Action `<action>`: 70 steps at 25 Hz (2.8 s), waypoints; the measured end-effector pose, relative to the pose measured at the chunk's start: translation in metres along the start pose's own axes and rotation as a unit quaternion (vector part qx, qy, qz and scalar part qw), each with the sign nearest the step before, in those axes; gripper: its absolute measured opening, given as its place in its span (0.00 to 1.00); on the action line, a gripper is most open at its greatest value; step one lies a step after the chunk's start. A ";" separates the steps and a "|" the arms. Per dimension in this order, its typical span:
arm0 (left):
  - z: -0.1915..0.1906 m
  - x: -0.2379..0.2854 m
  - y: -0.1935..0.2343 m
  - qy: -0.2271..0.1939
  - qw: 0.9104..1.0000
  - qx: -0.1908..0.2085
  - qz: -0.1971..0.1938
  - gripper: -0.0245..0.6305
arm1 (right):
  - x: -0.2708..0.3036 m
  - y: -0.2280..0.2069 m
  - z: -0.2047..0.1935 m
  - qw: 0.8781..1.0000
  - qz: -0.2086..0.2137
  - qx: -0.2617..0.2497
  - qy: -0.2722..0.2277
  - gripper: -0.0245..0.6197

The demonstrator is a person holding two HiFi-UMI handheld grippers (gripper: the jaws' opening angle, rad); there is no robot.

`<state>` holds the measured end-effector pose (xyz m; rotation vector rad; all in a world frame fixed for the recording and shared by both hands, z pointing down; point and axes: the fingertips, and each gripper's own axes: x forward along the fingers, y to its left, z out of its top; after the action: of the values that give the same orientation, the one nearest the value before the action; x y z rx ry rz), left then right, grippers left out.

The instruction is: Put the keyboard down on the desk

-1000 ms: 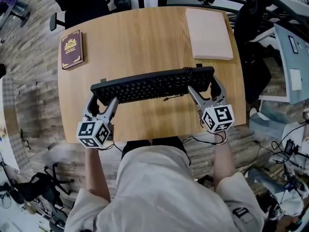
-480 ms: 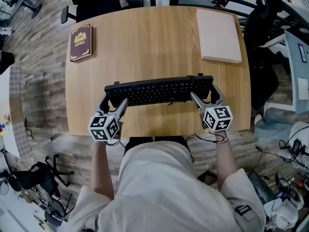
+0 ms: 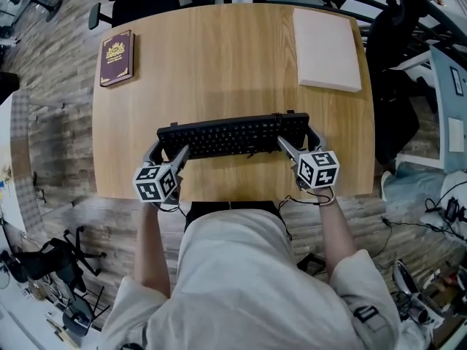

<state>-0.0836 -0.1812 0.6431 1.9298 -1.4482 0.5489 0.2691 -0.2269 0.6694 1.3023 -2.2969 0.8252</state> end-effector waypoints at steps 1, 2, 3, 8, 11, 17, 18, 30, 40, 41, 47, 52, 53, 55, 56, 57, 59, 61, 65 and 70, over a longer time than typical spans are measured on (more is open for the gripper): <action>-0.002 0.002 0.000 0.002 1.000 -0.001 0.001 0.62 | 0.000 -0.001 -0.003 1.000 0.000 0.002 0.004 0.68; -0.003 0.004 0.000 0.004 1.000 -0.003 0.002 0.62 | 0.001 -0.003 -0.005 1.000 0.000 0.003 0.008 0.68; -0.005 0.005 0.000 0.006 1.000 -0.004 0.004 0.62 | 0.003 -0.004 -0.007 1.000 0.000 0.004 0.011 0.68; -0.017 0.006 0.004 0.016 1.000 -0.012 0.013 0.62 | 0.009 -0.003 -0.018 1.000 0.003 0.007 0.028 0.68; -0.027 0.008 0.004 0.024 0.999 -0.016 0.017 0.62 | 0.012 -0.005 -0.027 0.999 0.007 0.010 0.040 0.68; -0.033 0.011 0.009 0.029 0.999 -0.012 0.018 0.62 | 0.018 -0.005 -0.038 0.998 0.008 0.020 0.052 0.68; -0.035 0.012 0.008 0.030 0.999 -0.014 0.018 0.62 | 0.018 -0.005 -0.039 0.998 0.008 0.020 0.055 0.68; -0.045 0.023 0.013 0.044 0.998 -0.030 0.022 0.62 | 0.025 -0.010 -0.043 0.997 0.008 0.019 0.068 0.67; -0.043 0.033 0.017 0.052 0.998 -0.028 0.022 0.62 | 0.029 -0.013 -0.044 0.997 0.002 0.025 0.074 0.67; -0.042 0.035 0.017 0.052 0.998 -0.028 0.022 0.62 | 0.030 -0.014 -0.045 0.997 0.001 0.025 0.075 0.67; -0.041 0.043 0.019 0.058 0.998 -0.024 0.026 0.62 | 0.032 -0.016 -0.048 0.996 -0.006 0.028 0.080 0.68; -0.042 0.048 0.019 0.065 0.997 -0.027 0.025 0.62 | 0.033 -0.018 -0.049 0.996 -0.009 0.026 0.084 0.68; -0.043 0.049 0.019 0.066 0.997 -0.028 0.025 0.62 | 0.033 -0.019 -0.050 0.996 -0.009 0.026 0.085 0.68; -0.043 0.050 0.020 0.067 0.997 -0.029 0.026 0.62 | 0.034 -0.019 -0.051 0.996 -0.010 0.027 0.087 0.68; -0.043 0.051 0.020 0.068 0.997 -0.029 0.026 0.62 | 0.034 -0.019 -0.051 0.996 -0.011 0.028 0.088 0.68; -0.044 0.051 0.020 0.069 0.997 -0.029 0.026 0.62 | 0.034 -0.020 -0.051 0.996 -0.012 0.028 0.089 0.68; -0.044 0.052 0.020 0.071 0.997 -0.030 0.025 0.62 | 0.034 -0.020 -0.051 0.995 -0.012 0.029 0.089 0.68; -0.043 0.053 0.021 0.073 0.997 -0.030 0.025 0.62 | 0.035 -0.020 -0.051 0.995 -0.012 0.029 0.090 0.68; -0.045 0.055 0.022 0.077 0.996 -0.032 0.025 0.62 | 0.035 -0.020 -0.052 0.995 -0.012 0.026 0.094 0.68; -0.048 0.057 0.023 0.082 0.996 -0.037 0.023 0.62 | 0.036 -0.020 -0.053 0.995 -0.010 0.021 0.096 0.68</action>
<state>-0.0854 -0.1896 0.7209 1.7548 -1.3917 0.6513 0.2699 -0.2237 0.7363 1.2060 -2.1242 0.9534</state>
